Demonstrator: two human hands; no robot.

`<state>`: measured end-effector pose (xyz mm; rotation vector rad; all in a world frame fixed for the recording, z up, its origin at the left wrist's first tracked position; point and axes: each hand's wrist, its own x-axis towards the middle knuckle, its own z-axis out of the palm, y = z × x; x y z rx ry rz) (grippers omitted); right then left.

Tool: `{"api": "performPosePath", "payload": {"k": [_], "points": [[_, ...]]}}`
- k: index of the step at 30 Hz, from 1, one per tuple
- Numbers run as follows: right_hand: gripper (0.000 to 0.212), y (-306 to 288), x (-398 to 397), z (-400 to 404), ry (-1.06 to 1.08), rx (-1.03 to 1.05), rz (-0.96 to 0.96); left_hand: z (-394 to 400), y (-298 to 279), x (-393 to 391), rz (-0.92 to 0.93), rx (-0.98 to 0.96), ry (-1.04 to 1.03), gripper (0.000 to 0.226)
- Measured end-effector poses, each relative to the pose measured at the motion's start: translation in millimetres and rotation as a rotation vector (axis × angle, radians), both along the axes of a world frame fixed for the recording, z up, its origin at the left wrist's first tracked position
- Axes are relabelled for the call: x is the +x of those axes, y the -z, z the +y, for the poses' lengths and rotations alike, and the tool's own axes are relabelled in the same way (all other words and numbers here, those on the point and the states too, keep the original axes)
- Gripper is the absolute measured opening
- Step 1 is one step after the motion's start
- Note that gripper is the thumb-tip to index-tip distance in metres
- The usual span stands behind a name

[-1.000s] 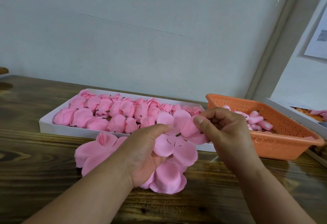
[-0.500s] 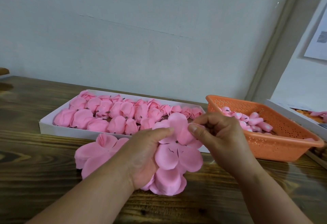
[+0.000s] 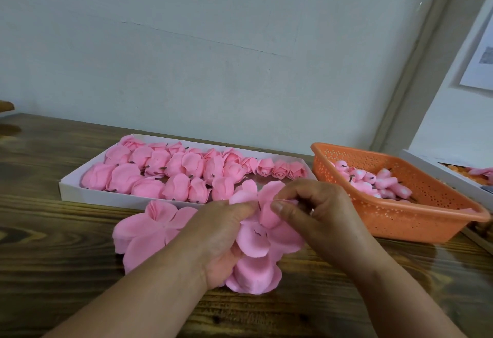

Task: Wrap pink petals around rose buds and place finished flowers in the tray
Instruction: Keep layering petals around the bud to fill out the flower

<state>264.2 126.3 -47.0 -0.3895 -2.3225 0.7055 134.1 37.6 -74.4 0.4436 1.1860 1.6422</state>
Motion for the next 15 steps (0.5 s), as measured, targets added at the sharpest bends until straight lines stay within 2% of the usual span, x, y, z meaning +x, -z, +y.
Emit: {"api": "performPosePath", "payload": {"k": [2,11,15], "points": [[0.017,-0.5,0.4,1.0,0.012,-0.016,0.033,0.6,0.0,-0.3,-0.022,0.019,0.018,0.019],[0.017,-1.5,0.2,-0.5,0.005,-0.045,0.076,-0.8,-2.6,-0.8,-0.032,0.048,0.112,0.028],[0.019,-1.6,0.8,-0.5,0.022,-0.028,0.095,-3.6,-8.3,-2.0,-0.077,0.105,0.202,0.045]]}}
